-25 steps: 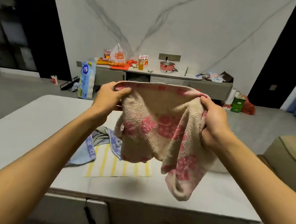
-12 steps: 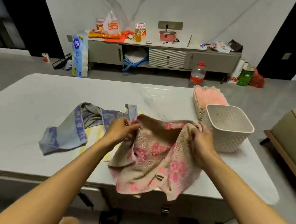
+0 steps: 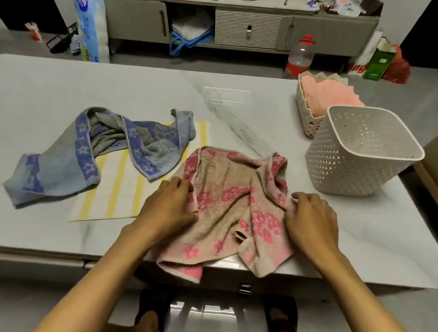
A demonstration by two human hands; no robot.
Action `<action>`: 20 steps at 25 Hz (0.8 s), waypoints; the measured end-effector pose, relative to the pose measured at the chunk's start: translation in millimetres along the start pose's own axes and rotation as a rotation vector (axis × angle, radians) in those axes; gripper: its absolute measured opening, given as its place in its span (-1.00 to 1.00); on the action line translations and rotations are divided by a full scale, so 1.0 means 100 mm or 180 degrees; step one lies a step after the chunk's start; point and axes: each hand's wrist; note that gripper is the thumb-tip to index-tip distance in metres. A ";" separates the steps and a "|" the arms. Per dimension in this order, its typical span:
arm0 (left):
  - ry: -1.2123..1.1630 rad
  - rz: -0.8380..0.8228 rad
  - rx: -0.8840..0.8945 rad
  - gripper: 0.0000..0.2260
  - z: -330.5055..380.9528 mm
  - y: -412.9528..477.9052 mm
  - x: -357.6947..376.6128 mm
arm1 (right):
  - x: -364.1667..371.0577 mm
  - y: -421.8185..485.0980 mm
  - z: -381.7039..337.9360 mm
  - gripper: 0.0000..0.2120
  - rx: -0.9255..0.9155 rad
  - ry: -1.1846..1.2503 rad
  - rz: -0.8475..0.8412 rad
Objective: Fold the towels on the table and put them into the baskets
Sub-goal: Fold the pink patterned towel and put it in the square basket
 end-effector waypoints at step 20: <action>-0.4584 0.0684 0.0024 -0.87 0.47 -0.07 -0.22 | -0.56 -0.20 -0.69 -0.53 -0.1262 0.4304 -0.0655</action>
Point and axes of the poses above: each hand's wrist, its own y-axis towards the middle knuckle, its own x-axis out of the palm, z = x × y, and after that the axes turned 6 degrees about -z, right-handed
